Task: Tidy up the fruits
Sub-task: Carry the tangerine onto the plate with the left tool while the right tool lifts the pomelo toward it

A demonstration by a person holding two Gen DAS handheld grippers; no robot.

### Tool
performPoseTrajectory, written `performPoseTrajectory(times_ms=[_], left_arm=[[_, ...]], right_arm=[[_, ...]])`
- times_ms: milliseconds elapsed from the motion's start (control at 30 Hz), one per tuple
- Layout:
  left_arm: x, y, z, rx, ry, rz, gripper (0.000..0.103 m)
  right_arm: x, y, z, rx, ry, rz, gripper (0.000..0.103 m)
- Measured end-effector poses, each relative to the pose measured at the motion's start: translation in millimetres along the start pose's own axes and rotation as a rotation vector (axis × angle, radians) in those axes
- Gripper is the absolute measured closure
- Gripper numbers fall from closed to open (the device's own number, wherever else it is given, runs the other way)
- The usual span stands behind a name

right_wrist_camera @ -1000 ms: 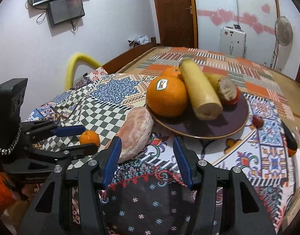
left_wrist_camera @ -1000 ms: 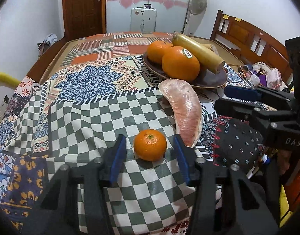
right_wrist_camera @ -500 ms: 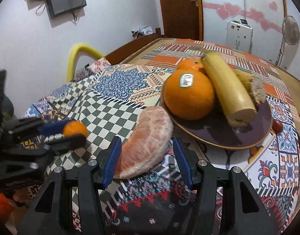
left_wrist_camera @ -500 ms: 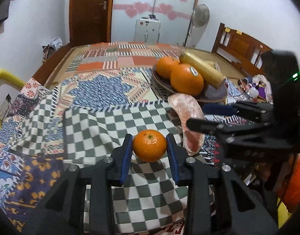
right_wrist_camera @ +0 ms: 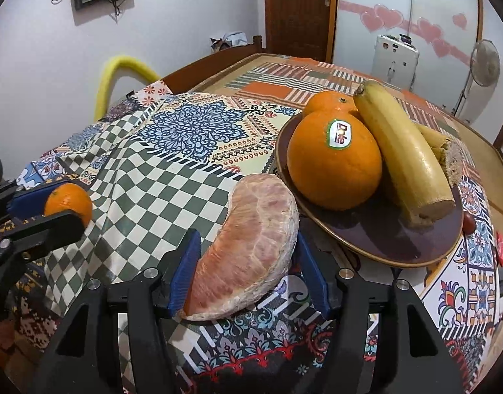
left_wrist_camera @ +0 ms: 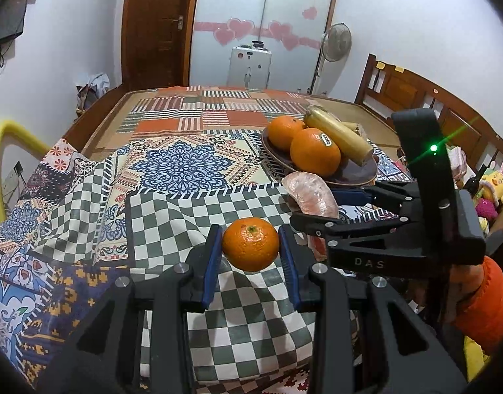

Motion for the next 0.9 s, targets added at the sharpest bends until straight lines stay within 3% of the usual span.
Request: performPoseTrajectory(times_ms=[333, 633, 900], left_arm=[[6.2, 2.0, 0.3, 0.007, -0.001, -0.008, 0.069], [15.1, 5.9, -15.5, -0.005, 0.001, -0.015, 0.069], [15.1, 15.4, -38.2, -0.021, -0.015, -0.019, 0.069]], right_arm=[[16.7, -2.3, -3.9, -0.045, 0.049, -0.047, 0.062], [54.4, -9.4, -10.6, -0.031, 0.031, -0.111, 0.064], [97.5, -6.6, -43.8, -0.073, -0.021, -0.197, 0.064]])
Point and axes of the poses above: each gripper's, at about its wrist camera, not at the fingertips, and x roughly against the way its jaws point, z to its left, y to its top, the point moved 9 cm from there along -x, roughly the way its jaws point, and after that the axes turned 4 degrees about y, right-handed, at the moved point
